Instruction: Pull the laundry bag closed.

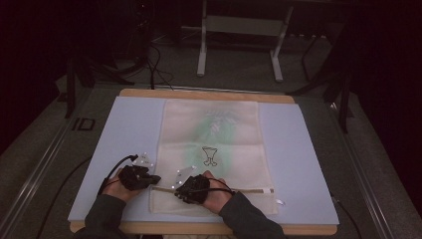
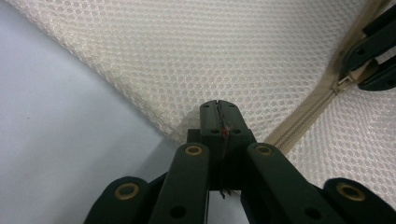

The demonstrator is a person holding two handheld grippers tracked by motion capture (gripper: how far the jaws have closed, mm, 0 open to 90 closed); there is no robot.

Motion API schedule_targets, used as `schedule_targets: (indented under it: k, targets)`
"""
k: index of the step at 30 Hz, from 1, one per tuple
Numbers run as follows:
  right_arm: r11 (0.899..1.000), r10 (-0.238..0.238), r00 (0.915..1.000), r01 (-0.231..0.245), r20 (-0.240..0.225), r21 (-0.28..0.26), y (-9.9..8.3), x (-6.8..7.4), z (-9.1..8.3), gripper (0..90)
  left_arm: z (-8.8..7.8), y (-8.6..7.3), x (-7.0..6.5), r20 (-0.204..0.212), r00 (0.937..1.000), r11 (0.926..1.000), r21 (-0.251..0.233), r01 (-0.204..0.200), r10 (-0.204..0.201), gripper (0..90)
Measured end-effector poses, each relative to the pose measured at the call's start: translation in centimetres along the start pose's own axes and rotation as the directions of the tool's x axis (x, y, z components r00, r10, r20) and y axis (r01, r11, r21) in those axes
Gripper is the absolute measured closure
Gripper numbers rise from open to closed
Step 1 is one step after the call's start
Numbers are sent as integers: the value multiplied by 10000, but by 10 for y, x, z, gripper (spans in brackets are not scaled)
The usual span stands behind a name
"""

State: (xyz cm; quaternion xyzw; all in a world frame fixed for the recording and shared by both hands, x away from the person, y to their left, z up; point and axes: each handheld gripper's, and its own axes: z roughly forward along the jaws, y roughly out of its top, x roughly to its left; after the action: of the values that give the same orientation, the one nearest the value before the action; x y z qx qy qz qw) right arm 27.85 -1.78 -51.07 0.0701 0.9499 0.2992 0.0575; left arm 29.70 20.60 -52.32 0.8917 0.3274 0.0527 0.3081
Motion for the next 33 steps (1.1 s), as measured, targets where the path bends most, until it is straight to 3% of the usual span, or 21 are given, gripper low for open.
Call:
schedule_targets:
  k: [33]
  targets:
    - [9995, 152, 9998, -155, 117, 267, -15, -2, -16, 822, 0, 0, 0, -4, 10000, 10000, 15, 24, -24, 899]
